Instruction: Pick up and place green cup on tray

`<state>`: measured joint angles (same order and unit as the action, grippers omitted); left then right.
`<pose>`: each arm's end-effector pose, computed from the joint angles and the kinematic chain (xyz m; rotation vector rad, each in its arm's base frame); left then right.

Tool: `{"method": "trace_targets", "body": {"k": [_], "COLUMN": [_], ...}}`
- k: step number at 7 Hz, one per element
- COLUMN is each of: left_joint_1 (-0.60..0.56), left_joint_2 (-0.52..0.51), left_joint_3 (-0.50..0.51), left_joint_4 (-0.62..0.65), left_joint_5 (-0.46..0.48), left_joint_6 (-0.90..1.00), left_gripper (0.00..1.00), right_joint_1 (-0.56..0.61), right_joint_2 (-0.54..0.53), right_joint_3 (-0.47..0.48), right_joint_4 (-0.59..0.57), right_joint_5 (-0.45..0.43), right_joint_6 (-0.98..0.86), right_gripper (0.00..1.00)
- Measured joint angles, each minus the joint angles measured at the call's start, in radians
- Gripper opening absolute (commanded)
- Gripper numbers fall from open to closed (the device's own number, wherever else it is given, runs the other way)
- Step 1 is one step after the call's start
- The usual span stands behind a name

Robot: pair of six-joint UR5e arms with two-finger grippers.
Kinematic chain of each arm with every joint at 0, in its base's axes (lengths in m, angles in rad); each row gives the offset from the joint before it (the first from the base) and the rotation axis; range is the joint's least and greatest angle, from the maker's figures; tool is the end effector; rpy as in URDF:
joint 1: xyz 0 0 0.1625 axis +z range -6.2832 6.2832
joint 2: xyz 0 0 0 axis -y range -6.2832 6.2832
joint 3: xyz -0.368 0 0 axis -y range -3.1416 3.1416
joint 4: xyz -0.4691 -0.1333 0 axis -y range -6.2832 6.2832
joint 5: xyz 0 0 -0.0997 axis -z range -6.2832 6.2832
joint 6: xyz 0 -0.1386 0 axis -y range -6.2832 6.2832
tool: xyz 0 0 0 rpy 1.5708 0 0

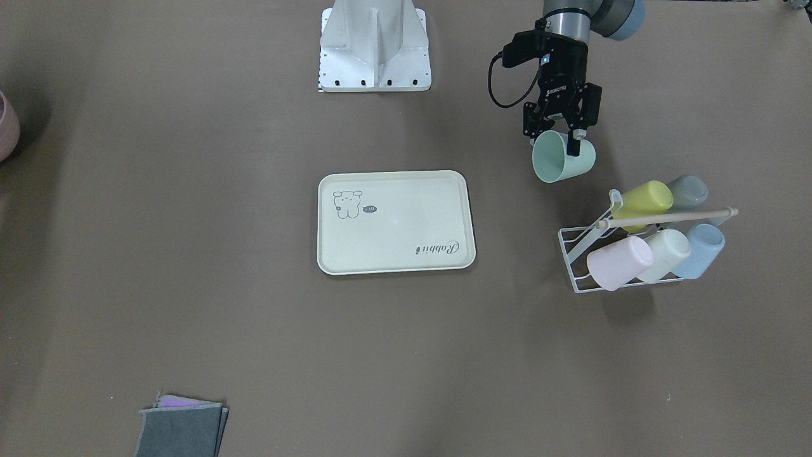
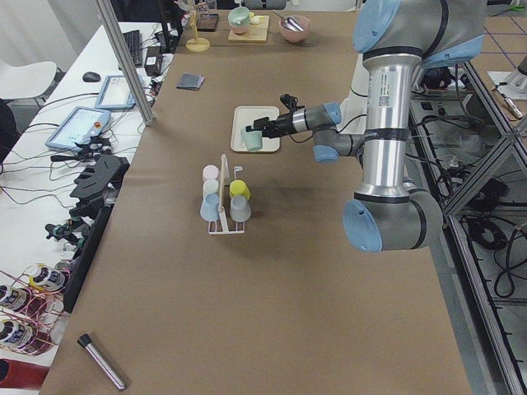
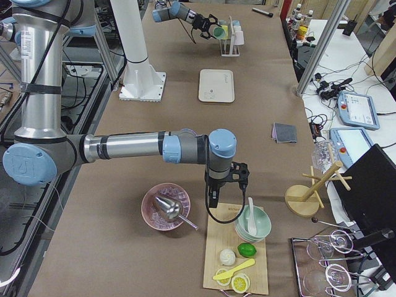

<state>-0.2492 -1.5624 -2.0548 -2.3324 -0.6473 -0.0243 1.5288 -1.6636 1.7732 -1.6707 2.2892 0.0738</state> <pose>0.4492 -0.3659 0.2489 1.3883 0.0873 0.5155 0.0197 -0.5342 0.5810 -0.0323 -0.7178 0.0269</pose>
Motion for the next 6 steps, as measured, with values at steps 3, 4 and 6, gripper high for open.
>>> {"method": "trace_targets", "body": {"k": [3, 4, 6], "left_joint_1": [0.000, -0.001, -0.002], "left_joint_2": [0.013, 0.009, 0.001], "left_joint_3": [0.003, 0.001, 0.001], "left_joint_4": [-0.021, -0.027, -0.048], "left_joint_5": [0.064, 0.077, 0.085], "left_joint_6": [-0.115, -0.132, -0.221], "left_gripper": [0.71, 0.75, 0.75], "right_joint_1": [0.001, 0.001, 0.001], "right_joint_2": [-0.005, -0.006, -0.007], "right_joint_3": [-0.010, -0.013, -0.015], "right_joint_4": [0.002, 0.002, 0.002], "right_joint_5": [-0.006, -0.007, -0.008], "right_joint_6": [-0.001, -0.001, -0.002], "right_gripper": [0.99, 0.99, 0.99]}}
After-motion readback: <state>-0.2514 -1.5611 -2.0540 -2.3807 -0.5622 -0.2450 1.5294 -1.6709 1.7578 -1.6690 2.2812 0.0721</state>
